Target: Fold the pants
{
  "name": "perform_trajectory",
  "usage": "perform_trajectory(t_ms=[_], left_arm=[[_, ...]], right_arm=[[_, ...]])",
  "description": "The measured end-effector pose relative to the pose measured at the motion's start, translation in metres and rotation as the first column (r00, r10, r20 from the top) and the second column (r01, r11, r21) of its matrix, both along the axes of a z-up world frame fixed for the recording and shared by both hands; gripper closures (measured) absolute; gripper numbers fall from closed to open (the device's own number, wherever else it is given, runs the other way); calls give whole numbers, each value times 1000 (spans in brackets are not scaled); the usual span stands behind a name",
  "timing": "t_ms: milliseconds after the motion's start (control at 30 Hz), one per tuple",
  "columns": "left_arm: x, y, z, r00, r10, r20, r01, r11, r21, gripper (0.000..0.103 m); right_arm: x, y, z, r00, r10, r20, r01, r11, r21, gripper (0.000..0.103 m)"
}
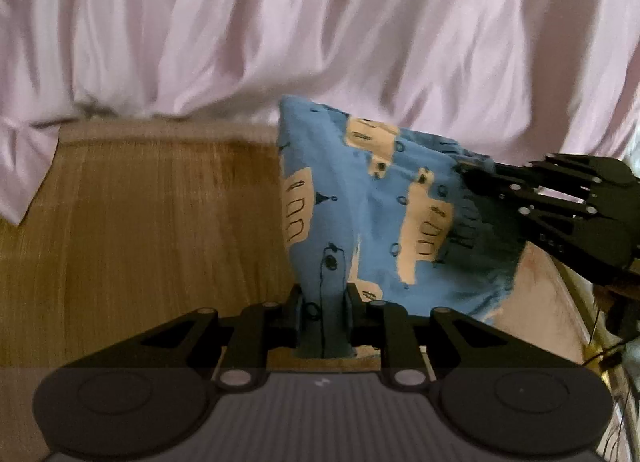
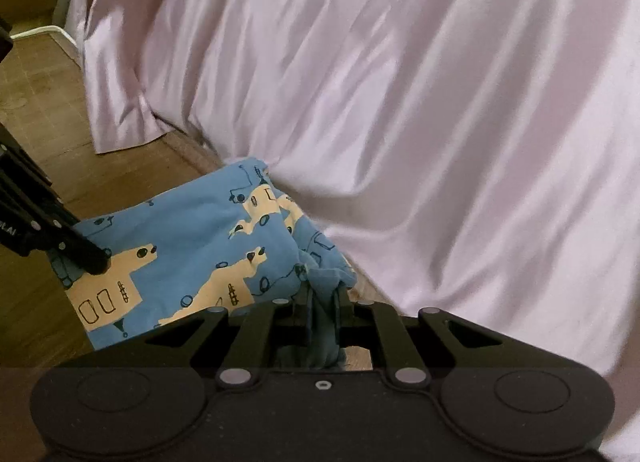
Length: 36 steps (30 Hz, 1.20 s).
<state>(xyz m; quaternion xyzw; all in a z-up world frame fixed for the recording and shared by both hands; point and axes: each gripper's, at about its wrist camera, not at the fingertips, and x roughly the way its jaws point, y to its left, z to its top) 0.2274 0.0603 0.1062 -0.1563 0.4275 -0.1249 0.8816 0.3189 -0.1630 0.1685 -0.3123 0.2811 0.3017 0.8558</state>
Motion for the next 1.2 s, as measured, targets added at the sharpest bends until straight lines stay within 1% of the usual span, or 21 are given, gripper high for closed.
perform_trajectory(t_ms=[67,100,200,267,333,367,433,467,500,567,667,800,900,933,1000,1067,1100,1133,1167,1200], left_arm=[[14,5,-3,1000,14,25,-14,1000,-2,81],[22,8,-6,999,21,25,-21,1000,1,81],[43,20,-21,997,67,-26,-68,998,-17,81],[54,25,-35,994,87,-64,-89,996,-29,81],[59,27,-52,992,92,-86,-93,996,-12,81],[62,29,-59,992,89,-92,-89,996,3,81],[64,31,-74,988,89,-124,-86,996,26,81],[65,34,-83,984,95,-149,-92,995,27,81],[64,36,-88,983,95,-159,-93,995,19,81],[60,41,-92,986,84,-142,-85,996,-2,80],[57,38,-90,991,57,-119,-54,998,22,79],[57,36,-87,992,50,-115,-46,998,35,79],[58,36,-86,992,48,-120,-44,998,37,78],[57,36,-85,992,48,-121,-43,998,41,78],[60,35,-85,991,48,-125,-42,998,54,73],[60,32,-82,992,53,-115,-45,996,73,67],[59,31,-80,993,49,-108,-40,996,79,65],[59,30,-78,994,40,-102,-32,996,83,64],[59,29,-77,995,36,-96,-27,996,87,59],[58,28,-75,995,35,-88,-27,995,93,51]], right_arm=[[23,8,-8,999,13,-29,-13,1000,2,94],[32,11,-15,999,19,-43,-19,1000,-2,94],[55,22,-44,995,35,-88,-37,999,-15,93],[69,29,-70,990,36,-133,-39,999,-19,93],[77,37,-99,984,37,-176,-44,998,-35,93],[79,40,-110,982,38,-184,-48,998,-46,93],[80,44,-127,982,38,-186,-50,997,-65,93],[81,43,-130,981,36,-190,-48,997,-60,93],[82,42,-132,981,31,-193,-42,998,-50,93],[84,37,-132,978,30,-206,-37,999,-30,93],[87,36,-133,976,28,-217,-32,999,-15,92],[86,36,-132,977,29,-213,-34,999,-18,90],[86,35,-131,977,26,-209,-32,999,-23,86],[86,34,-130,978,18,-206,-22,1000,-21,84],[85,31,-127,982,0,-191,-1,1000,-1,80],[82,26,-122,983,-15,-185,18,1000,15,67],[80,23,-120,984,-18,-177,23,999,22,65],[77,21,-117,986,-17,-168,23,999,33,60],[74,19,-114,987,-20,-160,28,999,43,52],[72,18,-110,988,-25,-153,34,998,57,49]])
